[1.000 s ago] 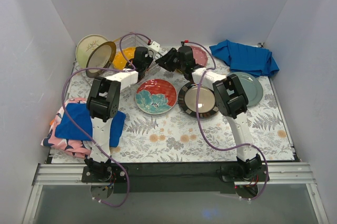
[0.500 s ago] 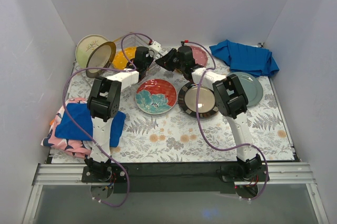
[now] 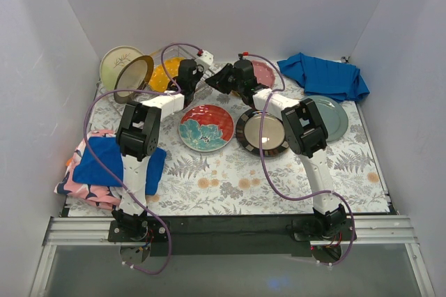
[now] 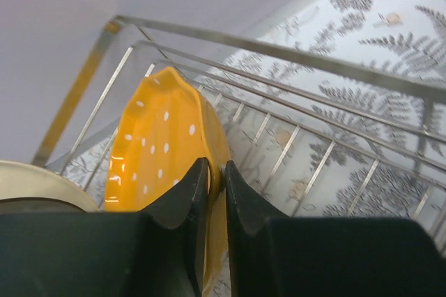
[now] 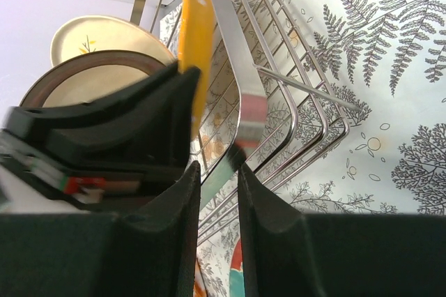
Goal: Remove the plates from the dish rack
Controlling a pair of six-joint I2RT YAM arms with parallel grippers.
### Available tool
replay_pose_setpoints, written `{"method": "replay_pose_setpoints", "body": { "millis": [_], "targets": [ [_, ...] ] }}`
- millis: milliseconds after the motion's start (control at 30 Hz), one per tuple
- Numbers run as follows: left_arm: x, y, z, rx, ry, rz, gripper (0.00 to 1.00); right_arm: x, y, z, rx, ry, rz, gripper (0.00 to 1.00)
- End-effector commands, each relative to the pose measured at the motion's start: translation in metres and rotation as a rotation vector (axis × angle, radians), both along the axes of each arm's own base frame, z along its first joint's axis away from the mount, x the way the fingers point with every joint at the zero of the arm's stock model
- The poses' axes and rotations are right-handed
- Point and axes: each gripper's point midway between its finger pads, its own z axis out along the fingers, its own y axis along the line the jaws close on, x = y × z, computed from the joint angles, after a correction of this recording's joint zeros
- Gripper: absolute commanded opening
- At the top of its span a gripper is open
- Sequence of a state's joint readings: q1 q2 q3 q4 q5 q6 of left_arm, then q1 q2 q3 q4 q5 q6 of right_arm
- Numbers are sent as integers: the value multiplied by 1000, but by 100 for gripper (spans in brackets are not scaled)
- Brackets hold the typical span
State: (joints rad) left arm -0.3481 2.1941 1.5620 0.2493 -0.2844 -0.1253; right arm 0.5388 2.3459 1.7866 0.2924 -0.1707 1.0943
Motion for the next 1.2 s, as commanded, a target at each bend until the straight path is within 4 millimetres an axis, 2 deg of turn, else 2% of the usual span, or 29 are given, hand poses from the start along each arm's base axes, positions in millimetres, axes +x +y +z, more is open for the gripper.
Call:
{"method": "replay_pose_setpoints", "body": {
  "millis": [0, 33, 267, 400, 533, 800, 900, 1167],
  "targets": [
    [12, 56, 84, 55, -260, 185, 0, 5, -22, -34, -154, 18, -29, 1],
    [12, 57, 88, 55, -279, 185, 0, 5, -22, -34, -152, 17, -24, 1],
    [13, 48, 82, -7, -234, 150, 0, 5, -24, -35, -165, 10, -26, 1],
    [9, 32, 92, -91, -214, 103, 0, 6, -24, -31, -158, 4, -14, 1],
    [3, 25, 111, -144, -211, 77, 0, 6, -21, -24, -145, -16, -1, 1],
    [-5, 12, 126, -201, -189, 35, 0, 4, -16, -19, -122, -28, 24, 1],
    [-4, 9, 127, -211, -176, 26, 0, 5, -13, -17, -110, -38, 38, 1],
    [-5, 6, 113, -212, -136, 20, 0, 4, -12, -15, -107, -48, 47, 1]
  ]
}}
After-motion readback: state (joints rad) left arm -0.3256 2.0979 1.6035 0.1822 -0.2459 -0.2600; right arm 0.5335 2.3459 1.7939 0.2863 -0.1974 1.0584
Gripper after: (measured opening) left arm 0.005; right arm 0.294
